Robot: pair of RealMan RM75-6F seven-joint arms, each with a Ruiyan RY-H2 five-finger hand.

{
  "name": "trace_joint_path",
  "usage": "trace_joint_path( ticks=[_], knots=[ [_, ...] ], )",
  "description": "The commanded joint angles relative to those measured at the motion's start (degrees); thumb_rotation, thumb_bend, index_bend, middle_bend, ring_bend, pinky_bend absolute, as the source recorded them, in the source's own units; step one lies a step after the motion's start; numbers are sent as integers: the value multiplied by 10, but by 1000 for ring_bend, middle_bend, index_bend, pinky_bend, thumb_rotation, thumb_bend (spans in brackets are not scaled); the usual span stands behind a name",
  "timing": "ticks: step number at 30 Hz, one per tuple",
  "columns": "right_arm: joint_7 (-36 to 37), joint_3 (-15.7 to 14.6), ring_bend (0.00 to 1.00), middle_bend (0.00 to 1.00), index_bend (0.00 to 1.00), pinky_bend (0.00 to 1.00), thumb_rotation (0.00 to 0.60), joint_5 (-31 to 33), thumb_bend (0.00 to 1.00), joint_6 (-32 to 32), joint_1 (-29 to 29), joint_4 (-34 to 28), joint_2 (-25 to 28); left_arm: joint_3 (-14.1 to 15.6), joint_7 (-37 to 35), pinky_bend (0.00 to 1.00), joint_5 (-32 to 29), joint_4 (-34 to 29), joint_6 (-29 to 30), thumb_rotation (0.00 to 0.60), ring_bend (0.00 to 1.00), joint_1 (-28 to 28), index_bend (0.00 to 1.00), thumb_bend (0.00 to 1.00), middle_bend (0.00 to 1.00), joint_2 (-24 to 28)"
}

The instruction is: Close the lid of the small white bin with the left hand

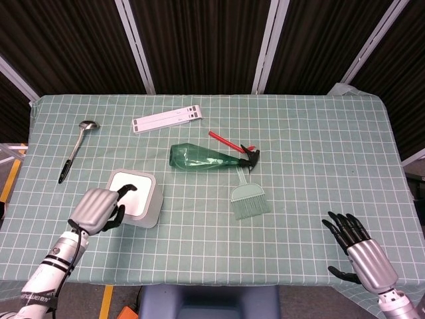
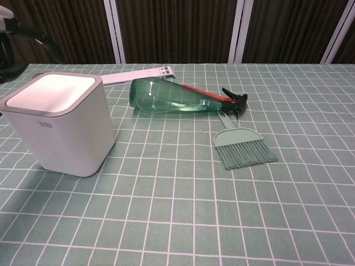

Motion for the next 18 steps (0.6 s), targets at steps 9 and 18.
trace_joint_path(
  ticks=[9,18],
  knots=[
    [-5,-2,0,0,0,0,600,-3,186,-8,3,3,-4,166,-186,16,492,186,164,600,0,267,106,429,0,0],
    [-12,-4,0,0,0,0,600,-1,186,-12,2,1,-6,154,-241,0,483,390,230,600,0,367,65,400,0,-134]
  ],
)
